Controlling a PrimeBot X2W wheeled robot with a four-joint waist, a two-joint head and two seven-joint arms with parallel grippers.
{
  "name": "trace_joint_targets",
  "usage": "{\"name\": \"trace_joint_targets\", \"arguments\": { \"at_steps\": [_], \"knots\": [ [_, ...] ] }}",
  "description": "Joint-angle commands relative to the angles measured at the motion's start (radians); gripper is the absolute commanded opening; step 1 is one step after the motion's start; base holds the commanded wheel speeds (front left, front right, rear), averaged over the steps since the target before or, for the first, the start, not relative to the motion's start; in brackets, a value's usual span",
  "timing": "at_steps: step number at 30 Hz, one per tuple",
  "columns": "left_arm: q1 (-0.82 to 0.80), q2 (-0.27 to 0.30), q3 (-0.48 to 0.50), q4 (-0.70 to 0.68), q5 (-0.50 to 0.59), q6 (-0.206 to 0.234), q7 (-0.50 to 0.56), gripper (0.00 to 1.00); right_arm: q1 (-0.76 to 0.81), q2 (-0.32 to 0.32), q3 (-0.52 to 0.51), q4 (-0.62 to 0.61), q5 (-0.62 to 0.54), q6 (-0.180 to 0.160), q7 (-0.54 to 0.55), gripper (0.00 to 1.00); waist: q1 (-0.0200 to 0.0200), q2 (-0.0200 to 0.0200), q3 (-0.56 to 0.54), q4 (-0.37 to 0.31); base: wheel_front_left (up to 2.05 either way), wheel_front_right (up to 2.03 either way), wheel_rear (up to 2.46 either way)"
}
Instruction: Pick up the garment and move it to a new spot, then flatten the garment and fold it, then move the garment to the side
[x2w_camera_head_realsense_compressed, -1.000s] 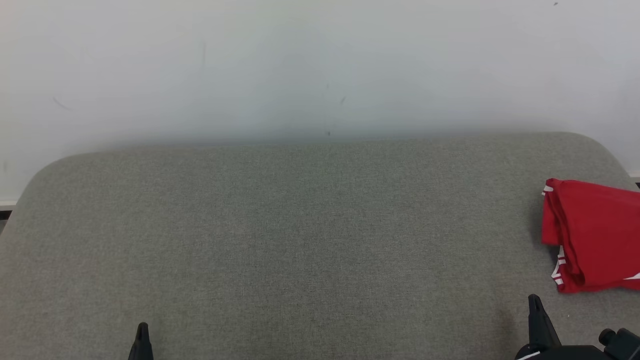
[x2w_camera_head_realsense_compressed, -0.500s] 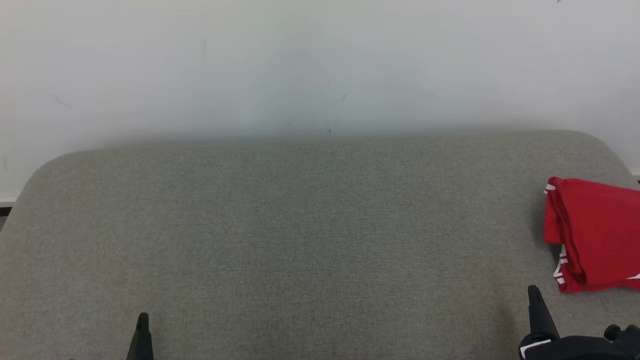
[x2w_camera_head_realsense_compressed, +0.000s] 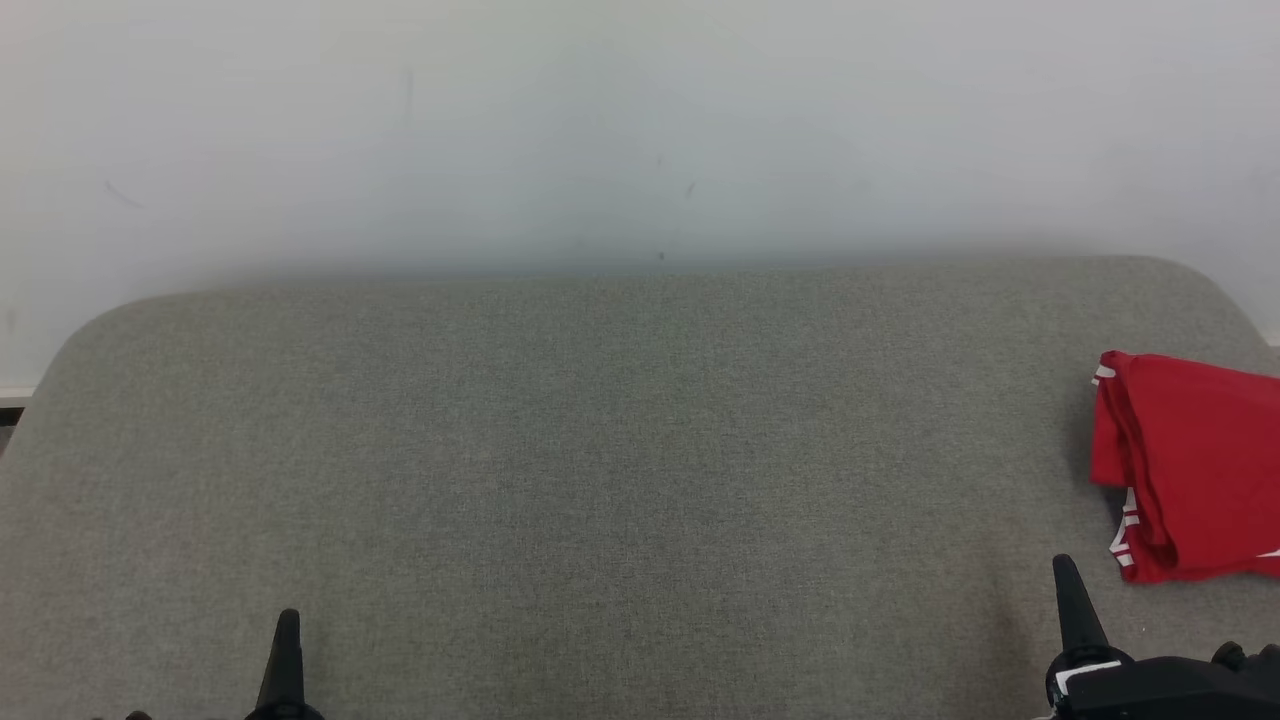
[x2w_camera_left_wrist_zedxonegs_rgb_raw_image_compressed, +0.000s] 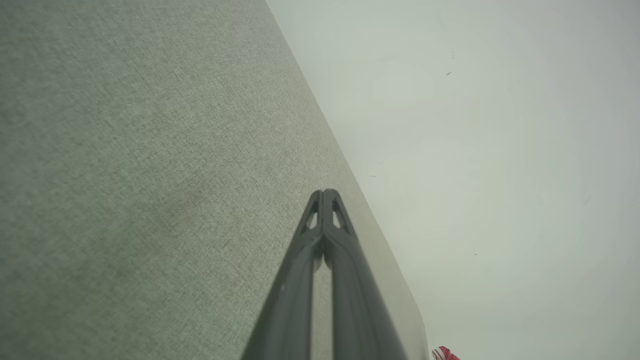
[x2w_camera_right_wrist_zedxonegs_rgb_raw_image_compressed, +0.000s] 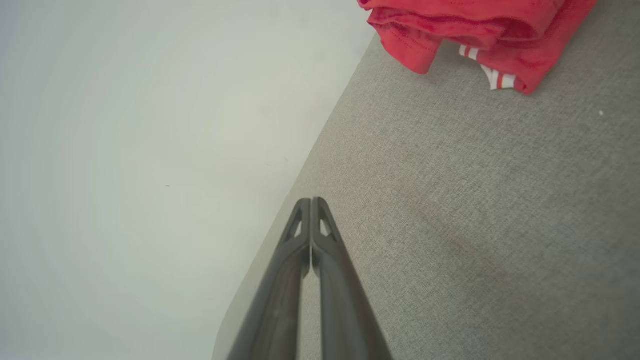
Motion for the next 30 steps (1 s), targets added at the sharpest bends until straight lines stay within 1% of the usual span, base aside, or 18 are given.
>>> {"name": "trace_joint_targets", "arguments": {
  "at_steps": [1,30],
  "knots": [
    [-0.021,0.005,0.005,-0.013,-0.025,-0.007,0.008,0.0,-0.019,-0.004,-0.001,-0.013,0.032,-0.001,0.005,0.0,0.0,-0.0001,0.001,0.0,0.0,0.0,0.0],
    [-0.052,0.006,0.012,-0.027,-0.26,-0.013,0.071,0.0,-0.043,-0.004,-0.003,-0.038,0.303,-0.002,0.071,0.0,-0.0001,-0.0001,0.017,0.005,0.0,0.0,0.0]
  ]
}}
